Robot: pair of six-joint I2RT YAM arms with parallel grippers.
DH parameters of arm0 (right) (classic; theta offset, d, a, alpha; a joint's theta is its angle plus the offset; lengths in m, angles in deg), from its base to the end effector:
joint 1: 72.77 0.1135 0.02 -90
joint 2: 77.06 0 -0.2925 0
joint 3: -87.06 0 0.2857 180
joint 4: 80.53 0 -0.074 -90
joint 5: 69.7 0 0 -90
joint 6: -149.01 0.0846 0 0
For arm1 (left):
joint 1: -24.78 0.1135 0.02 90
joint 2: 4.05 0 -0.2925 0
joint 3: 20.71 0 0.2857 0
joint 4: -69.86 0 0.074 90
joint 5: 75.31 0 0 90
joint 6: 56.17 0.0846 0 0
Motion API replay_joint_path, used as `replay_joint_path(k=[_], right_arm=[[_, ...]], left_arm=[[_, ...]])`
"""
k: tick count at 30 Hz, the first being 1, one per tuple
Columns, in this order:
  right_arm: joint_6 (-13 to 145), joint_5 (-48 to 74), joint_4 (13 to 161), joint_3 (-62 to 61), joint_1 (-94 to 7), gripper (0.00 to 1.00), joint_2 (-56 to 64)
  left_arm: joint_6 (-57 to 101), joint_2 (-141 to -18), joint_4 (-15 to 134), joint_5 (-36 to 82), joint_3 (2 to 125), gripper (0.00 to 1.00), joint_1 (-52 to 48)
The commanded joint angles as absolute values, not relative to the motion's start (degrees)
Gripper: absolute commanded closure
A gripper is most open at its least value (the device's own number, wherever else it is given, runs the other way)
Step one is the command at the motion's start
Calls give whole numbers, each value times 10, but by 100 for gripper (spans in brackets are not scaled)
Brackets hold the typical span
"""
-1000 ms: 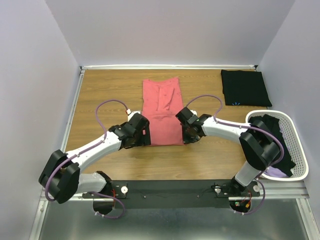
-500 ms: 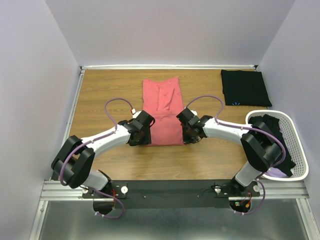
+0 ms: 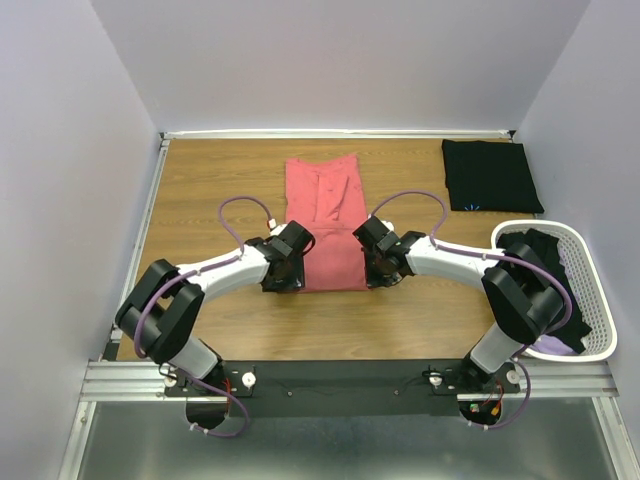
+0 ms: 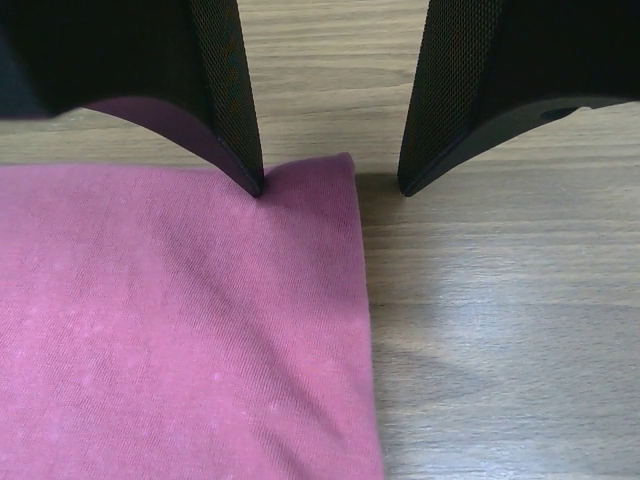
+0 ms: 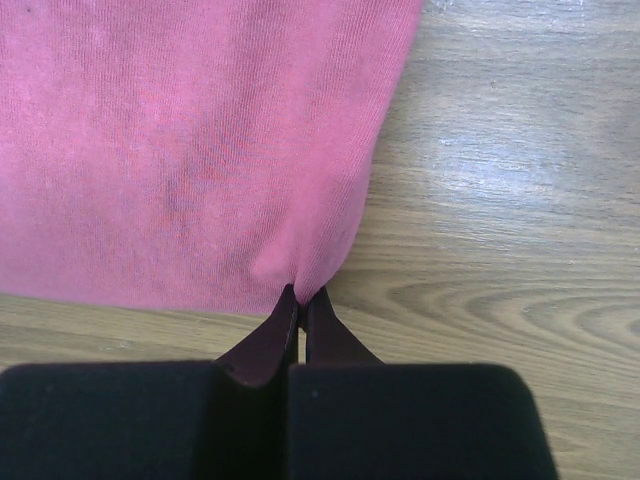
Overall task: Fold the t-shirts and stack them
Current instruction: Fold the tshirt
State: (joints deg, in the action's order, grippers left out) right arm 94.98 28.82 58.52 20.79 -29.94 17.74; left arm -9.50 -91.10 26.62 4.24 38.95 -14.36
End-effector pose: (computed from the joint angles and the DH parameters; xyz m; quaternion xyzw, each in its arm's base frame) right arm 0.2658 0.2293 0.1209 -0.0455 0.9803 0.0563 0.1837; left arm 0.2507 -0.1843 0.1259 -0.0512 0.9804 -0.0429 0.1852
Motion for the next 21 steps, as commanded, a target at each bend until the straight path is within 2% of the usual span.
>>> replay_joint_path(k=[1, 11, 17, 18, 19, 21], right_arm=[[938, 316, 547, 240, -295, 99, 200], [936, 321, 546, 240, -295, 99, 191], [936, 323, 546, 240, -294, 100, 187], [935, 327, 546, 239, -295, 100, 187], [931, 328, 546, 237, -295, 99, 184], [923, 337, 544, 234, -295, 100, 180]], left_arm=[[-97, -937, 255, 40, 405, 36, -155], [-95, -984, 251, 48, 400, 47, -171], [-93, -981, 251, 50, 398, 74, -171], [-93, -978, 251, 51, 398, 85, -171], [-93, -976, 252, 51, 395, 92, -171], [-92, -964, 250, 48, 394, 100, -171]])
